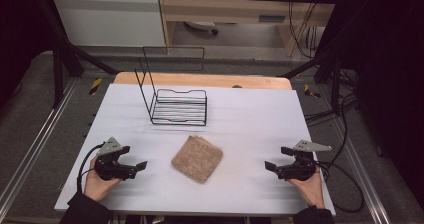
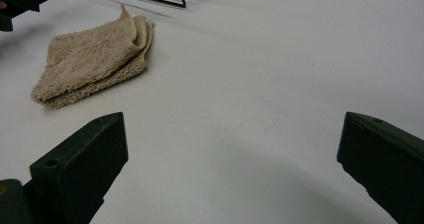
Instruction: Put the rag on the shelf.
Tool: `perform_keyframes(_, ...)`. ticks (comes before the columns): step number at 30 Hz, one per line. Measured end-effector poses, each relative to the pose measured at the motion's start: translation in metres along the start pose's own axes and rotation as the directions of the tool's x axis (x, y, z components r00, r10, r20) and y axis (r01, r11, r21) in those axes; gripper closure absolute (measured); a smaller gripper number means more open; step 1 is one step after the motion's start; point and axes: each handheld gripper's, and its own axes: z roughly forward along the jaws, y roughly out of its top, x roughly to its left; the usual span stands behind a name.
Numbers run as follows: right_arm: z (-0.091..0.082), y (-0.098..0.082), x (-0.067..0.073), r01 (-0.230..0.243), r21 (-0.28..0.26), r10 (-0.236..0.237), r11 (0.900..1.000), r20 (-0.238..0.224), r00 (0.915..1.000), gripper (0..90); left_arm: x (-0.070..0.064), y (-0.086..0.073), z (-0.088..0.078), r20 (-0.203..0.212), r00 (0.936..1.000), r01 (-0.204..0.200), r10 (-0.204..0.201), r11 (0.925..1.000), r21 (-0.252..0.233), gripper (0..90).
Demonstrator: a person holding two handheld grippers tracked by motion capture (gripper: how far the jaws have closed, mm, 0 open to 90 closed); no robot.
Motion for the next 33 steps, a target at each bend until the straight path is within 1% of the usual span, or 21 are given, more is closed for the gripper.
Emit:
perform_keyframes(3, 0.0, 0.0, 0.0, -0.003, 0.003, 0.003, 1.0, 0.0, 1.0, 0.5, 0.001, 0.0, 0.0, -0.001, 1.0, 0.008, -0.008, 1.0, -0.002, 6.8)
perform_keyframes(9, 0.0, 0.0, 0.001, 0.008, 0.008, -0.008, 1.0, 0.002, 1.0, 0.6, 0.001, 0.001, 0.001, -0.004, 0.9999, 0.009, -0.009, 1.0, -0.002, 7.0)
perform_keyframes(11, 0.0, 0.0, 0.001, 0.003, 0.008, -0.003, 1.0, 0.0, 1.0, 0.6, 0.0, 0.001, 0.001, -0.004, 0.9999, 0.012, -0.012, 0.9999, -0.004, 7.1)
perform_keyframes(14, 0.0, 0.0, 0.002, 0.009, 0.006, -0.009, 1.0, 0.003, 1.0, 0.6, -0.001, 0.002, 0.0, -0.004, 0.9999, 0.015, -0.015, 0.9999, -0.005, 7.4)
perform_keyframes(20, 0.002, 0.003, 0.007, 0.028, 0.017, -0.028, 0.999, 0.004, 0.9996, 0.6, -0.004, 0.007, -0.002, -0.005, 0.9998, 0.02, -0.02, 0.9997, -0.013, 7.9)
perform_keyframes(22, 0.004, 0.003, 0.009, 0.029, 0.016, -0.029, 0.999, 0.0, 0.9996, 0.6, -0.006, 0.01, -0.001, 0.004, 0.9995, 0.031, -0.031, 0.9994, -0.016, 7.9)
perform_keyframes(25, 0.006, 0.004, 0.011, 0.036, 0.021, -0.036, 0.999, -0.001, 0.9994, 0.6, -0.008, 0.012, -0.001, 0.004, 0.9996, 0.03, -0.03, 0.9995, -0.013, 8.4)
perform_keyframes(27, 0.006, 0.005, 0.011, 0.042, 0.024, -0.042, 0.999, -0.001, 0.9991, 0.6, -0.011, 0.018, 0.0, 0.017, 0.9991, 0.04, -0.04, 0.9991, -0.016, 9.4)
perform_keyframes(28, 0.006, 0.005, 0.012, 0.033, 0.025, -0.033, 0.999, -0.002, 0.9995, 0.6, -0.013, 0.02, 0.001, 0.021, 0.999, 0.041, -0.041, 0.999, -0.018, 9.8)
perform_keyframes(29, 0.007, 0.005, 0.013, 0.037, 0.022, -0.037, 0.999, -0.001, 0.9993, 0.6, -0.013, 0.02, 0.001, 0.021, 0.999, 0.041, -0.041, 0.999, -0.018, 10.6)
perform_keyframes(31, 0.008, 0.005, 0.014, 0.034, 0.022, -0.034, 0.999, -0.003, 0.9994, 0.6, -0.018, 0.025, 0.003, 0.027, 0.999, 0.036, -0.036, 0.9993, -0.009, 12.3)
perform_keyframes(32, 0.008, 0.005, 0.014, 0.034, 0.022, -0.034, 0.999, -0.003, 0.9994, 0.6, -0.024, 0.029, 0.007, 0.031, 0.9991, 0.03, -0.03, 0.9995, 0.0, 13.0)
perform_keyframes(33, 0.008, 0.005, 0.014, 0.037, 0.024, -0.037, 0.999, -0.004, 0.9993, 0.6, -0.024, 0.029, 0.007, 0.031, 0.9991, 0.03, -0.03, 0.9995, 0.0, 14.1)
